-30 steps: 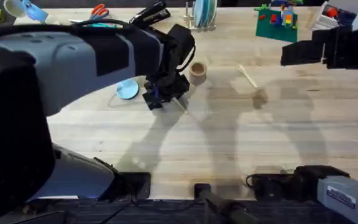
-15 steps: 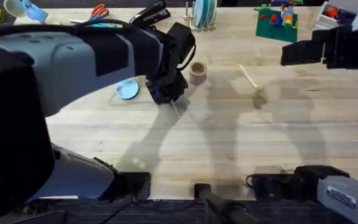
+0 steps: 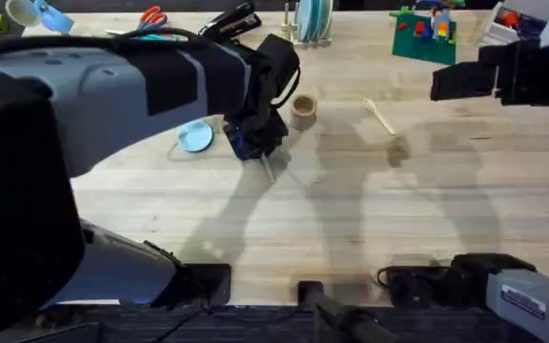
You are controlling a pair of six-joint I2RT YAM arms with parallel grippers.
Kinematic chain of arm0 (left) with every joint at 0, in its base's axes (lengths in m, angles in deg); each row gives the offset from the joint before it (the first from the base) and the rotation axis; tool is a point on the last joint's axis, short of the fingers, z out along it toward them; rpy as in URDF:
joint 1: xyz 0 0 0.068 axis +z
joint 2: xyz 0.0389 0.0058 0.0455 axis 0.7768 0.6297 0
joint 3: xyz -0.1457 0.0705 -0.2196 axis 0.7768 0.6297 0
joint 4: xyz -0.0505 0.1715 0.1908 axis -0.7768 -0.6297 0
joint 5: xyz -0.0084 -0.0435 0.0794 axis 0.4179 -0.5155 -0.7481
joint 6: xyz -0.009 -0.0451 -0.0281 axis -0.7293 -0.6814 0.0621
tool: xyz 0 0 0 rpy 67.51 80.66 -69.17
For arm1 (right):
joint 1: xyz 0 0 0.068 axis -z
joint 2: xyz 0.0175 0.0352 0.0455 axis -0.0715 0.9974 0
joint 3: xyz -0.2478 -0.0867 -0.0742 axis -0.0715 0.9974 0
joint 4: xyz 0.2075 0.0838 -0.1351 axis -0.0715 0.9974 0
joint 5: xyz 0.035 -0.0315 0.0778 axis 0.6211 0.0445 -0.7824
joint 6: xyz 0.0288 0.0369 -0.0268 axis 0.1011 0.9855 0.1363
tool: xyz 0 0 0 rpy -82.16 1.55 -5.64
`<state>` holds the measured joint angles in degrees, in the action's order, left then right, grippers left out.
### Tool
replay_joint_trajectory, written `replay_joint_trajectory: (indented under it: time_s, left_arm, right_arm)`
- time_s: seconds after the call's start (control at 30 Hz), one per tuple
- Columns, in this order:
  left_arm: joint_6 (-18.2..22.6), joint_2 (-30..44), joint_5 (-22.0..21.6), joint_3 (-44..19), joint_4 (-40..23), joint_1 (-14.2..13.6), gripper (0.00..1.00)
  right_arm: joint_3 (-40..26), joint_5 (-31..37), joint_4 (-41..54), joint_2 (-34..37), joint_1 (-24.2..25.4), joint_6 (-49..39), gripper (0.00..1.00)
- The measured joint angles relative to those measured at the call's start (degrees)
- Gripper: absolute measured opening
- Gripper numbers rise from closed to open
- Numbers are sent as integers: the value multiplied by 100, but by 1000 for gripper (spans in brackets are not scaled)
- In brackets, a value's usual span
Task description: Pick up a utensil and set it on the pink plate, then put the other utensil in the container.
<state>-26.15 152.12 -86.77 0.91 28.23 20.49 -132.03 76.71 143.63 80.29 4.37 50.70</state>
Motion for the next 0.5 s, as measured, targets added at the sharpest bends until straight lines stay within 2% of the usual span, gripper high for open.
replay_joint_trajectory:
  time_s: [0.1,0.23,0.5]
  left_arm:
    - [160,0,-1,-115,-328,0,42]
    - [477,0,-5,-622,-850,49,42]
    - [1693,0,-23,-1895,-1669,348,41]
  right_arm:
    - [0,0,0,2,0,-1,993]
    - [0,0,0,0,0,0,993]
    - [0,0,0,0,0,0,995]
